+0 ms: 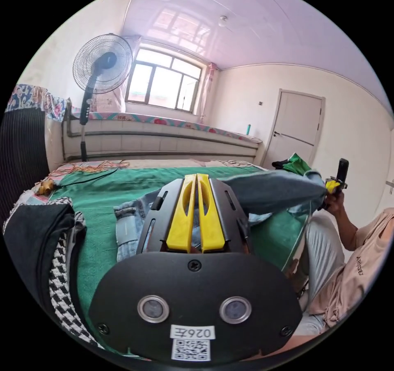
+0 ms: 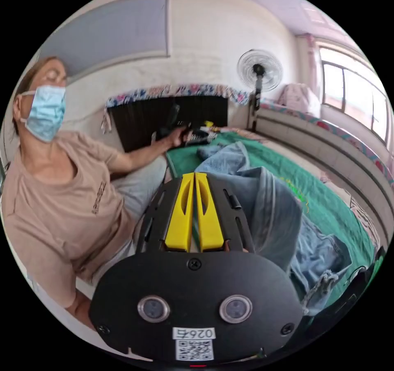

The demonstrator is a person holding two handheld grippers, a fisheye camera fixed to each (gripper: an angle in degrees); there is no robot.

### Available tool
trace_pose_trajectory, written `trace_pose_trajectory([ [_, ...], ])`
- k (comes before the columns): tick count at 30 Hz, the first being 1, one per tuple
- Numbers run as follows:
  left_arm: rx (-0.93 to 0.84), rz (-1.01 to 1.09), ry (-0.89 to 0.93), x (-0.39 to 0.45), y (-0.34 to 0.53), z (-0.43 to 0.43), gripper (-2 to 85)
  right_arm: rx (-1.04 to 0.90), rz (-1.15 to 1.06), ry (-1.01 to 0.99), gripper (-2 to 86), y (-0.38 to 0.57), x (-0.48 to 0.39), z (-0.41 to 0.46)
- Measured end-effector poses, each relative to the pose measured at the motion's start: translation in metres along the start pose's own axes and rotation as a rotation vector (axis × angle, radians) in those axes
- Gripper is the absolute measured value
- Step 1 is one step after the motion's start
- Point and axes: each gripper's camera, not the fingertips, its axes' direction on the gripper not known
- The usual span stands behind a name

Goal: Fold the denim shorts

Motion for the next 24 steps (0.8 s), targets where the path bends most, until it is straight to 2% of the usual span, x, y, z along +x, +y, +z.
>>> trace_pose_trajectory([
  [4,-0.052,0.136,-0.046,0.049,-0.024,0.024,-1.0,-0.286,-0.08,0.003,-1.3,0.104,-0.088,0.007],
  [8,-0.135,0.28,-0.136,0.096,-0.044,0.07,-1.0,-0.451,-0.139,-0.02,-1.3,0.175,-0.147,0.017],
  [11,-0.214,0.316,-0.113,0.112,-0.055,0.123,-1.0,-0.583,-0.169,-0.046,-1.3,0.215,-0.17,0.051],
  [12,-0.332,0.314,-0.136,0.113,-0.054,0.154,-1.0,-0.604,-0.168,-0.04,-1.3,0.223,-0.172,0.059],
  [13,-0.538,0.306,-0.191,0.108,-0.046,0.193,-0.9,-0.635,-0.158,-0.004,-1.3,0.236,-0.171,0.074],
  [14,-0.656,0.303,-0.215,0.104,-0.038,0.212,-0.9,-0.662,-0.133,0.057,-1.3,0.248,-0.162,0.085],
  [15,-0.887,0.317,-0.196,0.096,-0.015,0.244,-0.8,-0.673,-0.113,0.098,-1.3,0.252,-0.154,0.089],
  [16,-1.006,0.321,-0.167,0.088,0.008,0.257,-0.8,-0.683,-0.062,0.203,-1.3,0.259,-0.133,0.093],
  [18,-0.903,0.251,-0.111,0.077,0.006,0.231,-0.8,-0.682,0.025,0.383,-1.3,0.262,-0.088,0.094],
  [20,-0.912,0.141,0.038,0.061,0.007,0.212,-0.8,-0.579,0.177,0.572,-1.1,0.256,-0.011,0.09],
  [21,-0.914,0.092,0.108,0.05,0.011,0.2,-0.8,-0.536,0.219,0.595,-1.1,0.255,0.01,0.09],
  [23,-0.93,0.025,0.195,0.035,0.015,0.185,-0.8,-0.376,0.464,0.559,-1.0,0.255,0.103,0.103],
  [24,-0.946,-0.005,0.254,0.025,0.018,0.176,-0.8,-0.355,0.546,0.534,-0.9,0.257,0.127,0.111],
])
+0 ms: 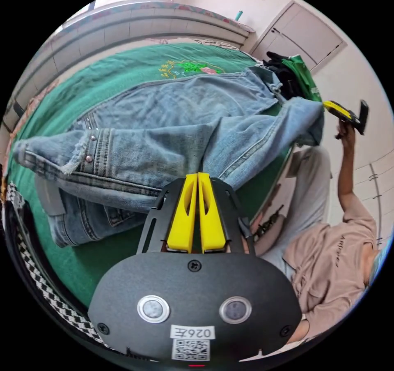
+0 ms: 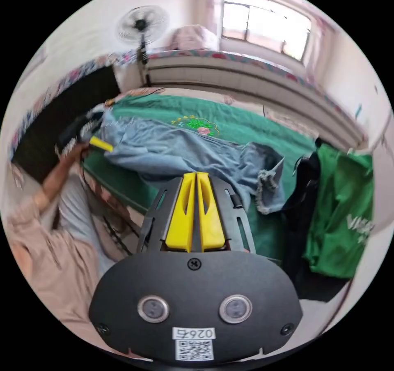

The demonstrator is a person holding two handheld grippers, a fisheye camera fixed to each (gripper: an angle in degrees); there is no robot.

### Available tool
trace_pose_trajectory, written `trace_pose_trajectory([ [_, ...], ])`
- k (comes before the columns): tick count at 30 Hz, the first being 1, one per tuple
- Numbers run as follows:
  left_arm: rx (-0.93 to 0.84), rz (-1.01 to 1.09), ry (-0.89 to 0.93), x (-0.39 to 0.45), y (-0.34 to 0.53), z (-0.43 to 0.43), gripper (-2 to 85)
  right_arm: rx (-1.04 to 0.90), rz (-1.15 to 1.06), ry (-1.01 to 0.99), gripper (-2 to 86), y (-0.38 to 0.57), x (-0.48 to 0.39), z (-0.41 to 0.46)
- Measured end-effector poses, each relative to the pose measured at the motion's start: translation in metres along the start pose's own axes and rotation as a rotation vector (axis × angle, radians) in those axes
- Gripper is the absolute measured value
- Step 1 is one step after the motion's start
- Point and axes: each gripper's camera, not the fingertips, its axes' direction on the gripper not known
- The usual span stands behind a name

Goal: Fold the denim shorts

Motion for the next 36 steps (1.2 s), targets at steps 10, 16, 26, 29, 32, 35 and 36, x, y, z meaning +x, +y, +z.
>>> trace_pose_trajectory([
  [10,0.621,0.28,0.362,-0.029,0.11,-0.151,-0.8,0.089,0.021,-0.059,-0.9,-0.129,-0.051,0.247],
  [16,1.353,-0.034,-0.123,-0.082,0.184,-0.244,-0.3,-0.255,-0.292,-0.028,-0.9,-0.138,-0.15,0.432],
  [26,0.383,-0.561,-0.328,-0.295,0.016,-0.156,13.1,-0.24,-0.282,0.022,-0.9,-0.206,-0.168,0.506],
  [29,0.399,-0.593,-0.335,-0.32,0.02,-0.126,18.0,-0.237,-0.244,-0.039,-0.9,-0.243,-0.155,0.52],
  [32,0.332,-0.483,-0.289,-0.317,0.0,-0.117,19.7,-0.241,-0.246,-0.058,-1.0,-0.288,-0.151,0.534],
  [35,0.298,-0.39,-0.196,-0.316,-0.01,-0.106,16.6,-0.265,-0.322,-0.038,-1.2,-0.345,-0.152,0.544],
  [36,0.292,-0.381,-0.205,-0.315,-0.012,-0.103,16.7,-0.261,-0.334,-0.033,-1.3,-0.359,-0.15,0.543],
])
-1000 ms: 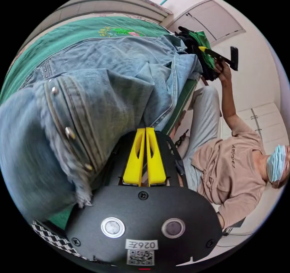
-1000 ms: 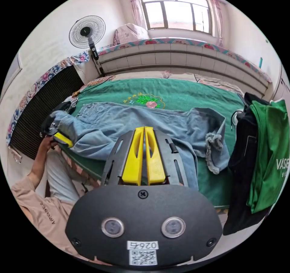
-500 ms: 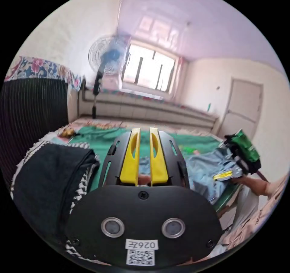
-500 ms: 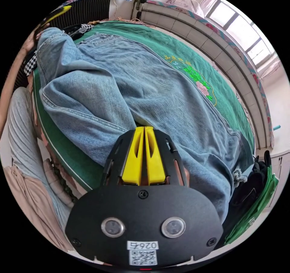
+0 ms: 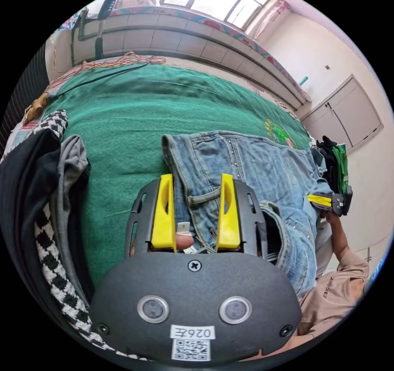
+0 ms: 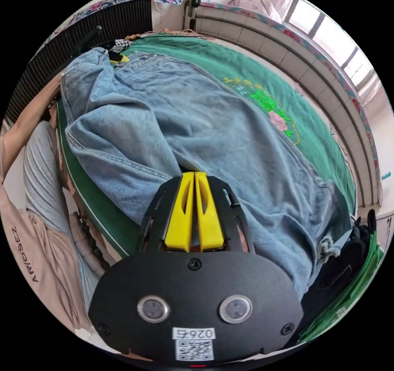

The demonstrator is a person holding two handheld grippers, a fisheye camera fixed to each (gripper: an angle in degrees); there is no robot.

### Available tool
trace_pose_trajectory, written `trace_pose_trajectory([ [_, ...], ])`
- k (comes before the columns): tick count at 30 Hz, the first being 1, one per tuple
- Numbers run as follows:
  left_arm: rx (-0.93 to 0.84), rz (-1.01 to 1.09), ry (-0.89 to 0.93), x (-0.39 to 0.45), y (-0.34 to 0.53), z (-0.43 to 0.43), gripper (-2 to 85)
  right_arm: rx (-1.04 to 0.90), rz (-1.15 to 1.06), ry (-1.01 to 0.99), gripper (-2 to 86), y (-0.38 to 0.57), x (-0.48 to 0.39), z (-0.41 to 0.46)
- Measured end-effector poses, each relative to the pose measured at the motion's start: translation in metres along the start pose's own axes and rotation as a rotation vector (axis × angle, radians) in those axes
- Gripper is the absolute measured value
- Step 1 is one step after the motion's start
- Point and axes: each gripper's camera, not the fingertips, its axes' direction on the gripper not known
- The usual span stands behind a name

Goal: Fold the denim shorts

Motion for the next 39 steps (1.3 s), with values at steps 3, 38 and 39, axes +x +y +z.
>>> trace_pose_trajectory([
  [3,-0.022,-0.002,-0.018,-0.002,-0.003,0.007,16.2,0.154,0.151,0.049,-1.3,-0.047,0.07,-0.051],
  [38,0.2,-0.23,-0.085,-0.042,0.08,-0.041,2.0,0.099,0.885,0.334,-1.2,-0.336,0.405,-0.197],
  [39,0.187,-0.228,-0.097,-0.039,0.079,-0.038,2.3,0.093,0.891,0.346,-1.1,-0.341,0.405,-0.197],
])
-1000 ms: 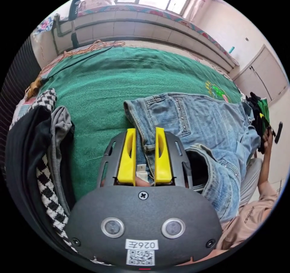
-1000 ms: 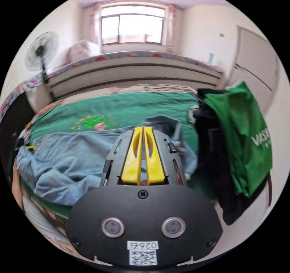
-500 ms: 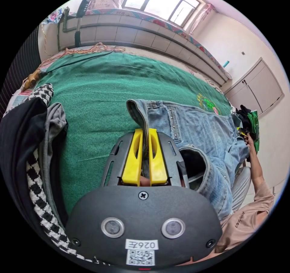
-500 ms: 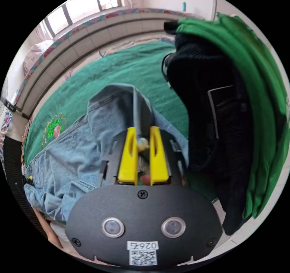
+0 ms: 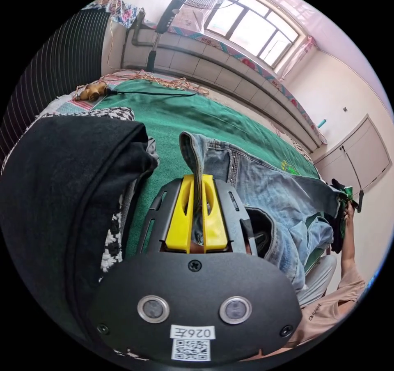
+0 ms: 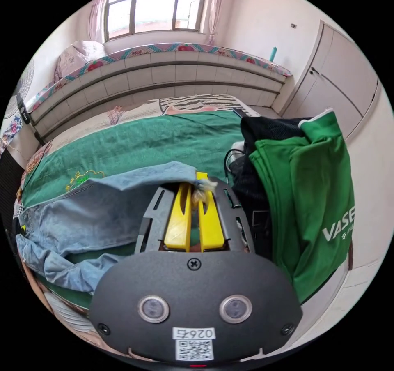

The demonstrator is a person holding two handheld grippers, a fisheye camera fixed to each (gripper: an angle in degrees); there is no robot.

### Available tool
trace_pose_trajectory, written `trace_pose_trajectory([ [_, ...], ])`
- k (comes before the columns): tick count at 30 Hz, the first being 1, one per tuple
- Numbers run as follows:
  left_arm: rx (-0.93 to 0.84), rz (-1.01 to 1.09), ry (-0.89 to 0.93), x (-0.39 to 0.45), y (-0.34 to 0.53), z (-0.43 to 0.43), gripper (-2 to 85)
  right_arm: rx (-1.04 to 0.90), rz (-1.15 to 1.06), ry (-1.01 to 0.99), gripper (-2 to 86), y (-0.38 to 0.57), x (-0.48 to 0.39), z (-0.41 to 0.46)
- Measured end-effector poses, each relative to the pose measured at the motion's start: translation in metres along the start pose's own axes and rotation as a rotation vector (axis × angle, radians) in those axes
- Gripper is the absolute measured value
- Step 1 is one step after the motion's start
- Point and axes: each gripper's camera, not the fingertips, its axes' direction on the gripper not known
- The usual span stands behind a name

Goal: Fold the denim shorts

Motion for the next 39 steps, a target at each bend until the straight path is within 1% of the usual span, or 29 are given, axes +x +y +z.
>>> trace_pose_trajectory([
  [3,-0.036,0.033,-0.057,0.011,0.001,0.009,3.4,0.019,0.058,0.01,-0.9,-0.008,-0.014,-0.002],
  [6,-0.09,0.007,-0.067,0.008,0.006,0.022,5.6,0.037,0.18,-0.058,0.1,-0.003,-0.018,0.004],
  [7,-0.105,-0.024,-0.061,0.004,0.009,0.021,6.2,0.008,0.219,-0.058,1.0,0.005,-0.022,0.014],
  [8,-0.108,-0.044,-0.058,0.001,0.011,0.019,6.4,-0.056,0.241,-0.039,4.1,0.014,-0.029,0.028],
  [10,-0.067,-0.113,-0.048,-0.007,0.021,-0.003,5.9,-0.078,0.269,0.02,7.1,0.04,-0.038,0.033],
  [12,0.008,-0.158,-0.064,-0.007,0.032,-0.027,1.9,-0.008,0.272,0.057,8.0,0.08,-0.052,0.018],
  [14,0.088,-0.177,-0.108,0.004,0.043,-0.048,0.1,0.05,0.189,0.024,6.9,0.138,-0.084,-0.007],
  [16,0.147,-0.113,-0.155,0.033,0.053,-0.063,-0.6,0.05,0.073,-0.076,4.9,0.185,-0.117,-0.021],
  [17,0.151,-0.08,-0.164,0.043,0.054,-0.064,-0.7,0.024,0.004,-0.135,3.4,0.22,-0.141,-0.027],
  [19,0.09,0.049,-0.208,0.083,0.054,-0.058,-0.9,-0.046,-0.076,-0.183,1.2,0.271,-0.173,-0.029],
  [20,0.075,0.07,-0.231,0.092,0.055,-0.057,-0.9,-0.093,-0.118,-0.193,0.1,0.303,-0.19,-0.03],
  [22,0.085,0.121,-0.379,0.125,0.064,-0.059,-0.9,-0.145,-0.167,-0.192,-0.5,0.344,-0.206,-0.036],
  [23,0.099,0.129,-0.419,0.132,0.068,-0.062,-0.9,-0.149,-0.181,-0.196,-0.7,0.37,-0.21,-0.049],
  [25,0.201,0.127,-0.581,0.159,0.085,-0.083,-0.9,-0.114,-0.199,-0.224,-0.8,0.412,-0.214,-0.081],
  [26,0.24,0.115,-0.622,0.165,0.09,-0.09,-0.9,-0.076,-0.211,-0.255,-0.9,0.443,-0.215,-0.108],
  [28,0.43,0.055,-0.785,0.187,0.114,-0.123,-1.0,0.009,-0.22,-0.286,-0.9,0.491,-0.216,-0.151],
  [29,0.48,0.049,-0.812,0.192,0.121,-0.131,-1.0,0.087,-0.23,-0.294,-1.0,0.527,-0.216,-0.183],
  [30,0.572,0.053,-0.827,0.202,0.135,-0.147,-1.0,0.138,-0.235,-0.294,-1.0,0.546,-0.215,-0.2],
  [31,0.655,0.071,-0.782,0.21,0.148,-0.162,-1.0,0.273,-0.23,-0.281,-1.0,0.589,-0.212,-0.234],
  [32,0.691,0.082,-0.742,0.213,0.154,-0.169,-1.0,0.429,-0.215,-0.259,-1.0,0.635,-0.207,-0.263],
  [34,0.81,0.112,-0.522,0.219,0.177,-0.195,-1.0,0.605,-0.202,-0.246,-1.1,0.696,-0.202,-0.292],
  [35,0.83,0.118,-0.466,0.22,0.182,-0.2,-1.0,0.665,-0.193,-0.236,-1.2,0.727,-0.2,-0.301],
  [36,0.855,0.138,-0.368,0.224,0.191,-0.209,-0.9,0.669,-0.204,-0.228,-1.3,0.74,-0.2,-0.304],
  [37,0.85,0.16,-0.294,0.229,0.199,-0.216,-0.9,0.628,-0.253,-0.214,-1.3,0.76,-0.202,-0.305],
  [38,0.842,0.168,-0.267,0.231,0.202,-0.218,-0.9,0.569,-0.3,-0.214,-1.3,0.776,-0.203,-0.304],
  [39,0.814,0.179,-0.227,0.235,0.207,-0.221,-0.8,0.549,-0.317,-0.219,-1.3,0.784,-0.202,-0.303],
])
